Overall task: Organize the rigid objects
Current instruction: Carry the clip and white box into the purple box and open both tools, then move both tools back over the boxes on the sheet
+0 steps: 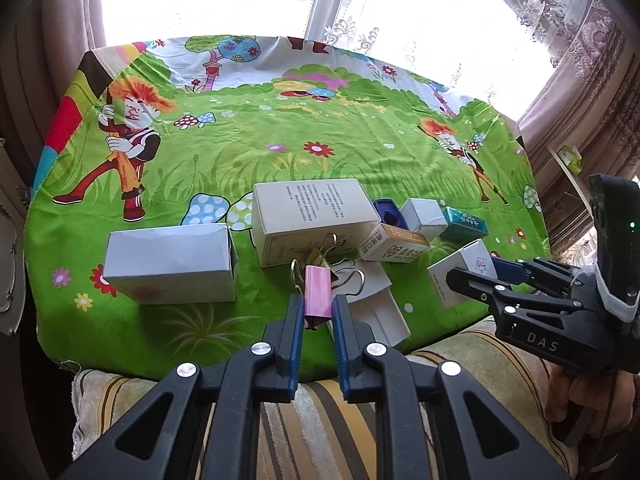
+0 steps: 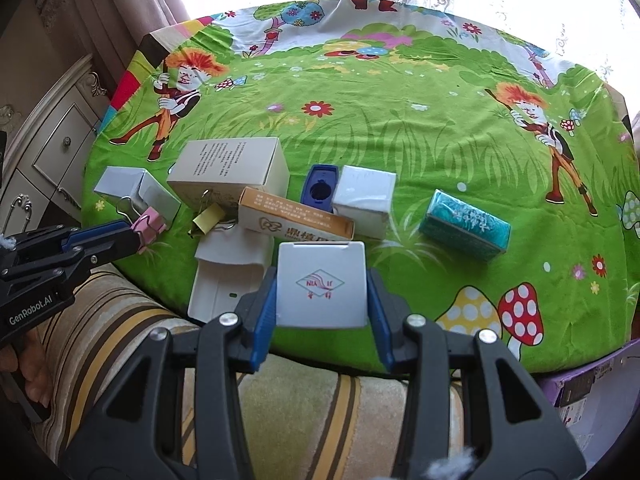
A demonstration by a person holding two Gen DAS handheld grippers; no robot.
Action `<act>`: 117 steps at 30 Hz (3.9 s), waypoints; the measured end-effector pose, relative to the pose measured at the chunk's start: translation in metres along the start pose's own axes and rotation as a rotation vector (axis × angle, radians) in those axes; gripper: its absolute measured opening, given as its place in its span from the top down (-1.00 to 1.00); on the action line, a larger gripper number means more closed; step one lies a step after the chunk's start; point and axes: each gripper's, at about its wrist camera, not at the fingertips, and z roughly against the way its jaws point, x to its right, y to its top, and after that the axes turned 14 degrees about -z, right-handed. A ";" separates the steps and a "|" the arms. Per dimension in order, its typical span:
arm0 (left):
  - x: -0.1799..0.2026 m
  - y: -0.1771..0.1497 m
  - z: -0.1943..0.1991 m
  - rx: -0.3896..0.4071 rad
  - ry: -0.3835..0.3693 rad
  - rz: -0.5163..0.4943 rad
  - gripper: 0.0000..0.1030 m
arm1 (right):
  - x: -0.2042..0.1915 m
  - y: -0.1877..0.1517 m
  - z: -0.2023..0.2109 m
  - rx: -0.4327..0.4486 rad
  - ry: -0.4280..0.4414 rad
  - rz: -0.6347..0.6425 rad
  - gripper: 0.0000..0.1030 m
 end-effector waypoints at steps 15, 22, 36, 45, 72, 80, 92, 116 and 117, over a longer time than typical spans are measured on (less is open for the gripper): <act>0.064 0.004 0.019 0.034 -0.092 -0.075 0.71 | 0.025 -0.022 0.049 0.074 -0.021 -0.060 0.11; 0.108 0.009 0.018 0.029 -0.184 -0.136 0.71 | 0.051 -0.038 0.081 0.107 -0.029 -0.116 0.11; 0.211 0.011 0.006 -0.031 -0.400 -0.263 0.71 | 0.142 -0.080 0.149 0.201 -0.111 -0.295 0.11; 0.272 0.008 0.002 -0.047 -0.500 -0.360 0.71 | 0.212 -0.099 0.186 0.279 -0.228 -0.446 0.11; 0.281 0.019 0.049 0.201 -0.358 -0.407 -0.35 | 0.244 -0.104 0.246 0.455 -0.444 -0.554 -0.85; 0.246 0.024 0.060 0.295 -0.280 -0.410 -0.48 | 0.220 -0.091 0.248 0.483 -0.490 -0.487 -0.86; 0.115 0.026 0.069 0.315 -0.072 -0.204 -0.48 | 0.172 -0.066 0.213 0.409 -0.224 -0.404 -0.86; -0.040 0.007 0.037 0.135 0.076 0.062 -0.89 | 0.056 0.004 0.117 0.211 -0.021 -0.234 -0.86; -0.043 0.007 0.035 0.128 0.084 0.070 -1.00 | 0.053 0.006 0.114 0.202 -0.016 -0.233 -0.86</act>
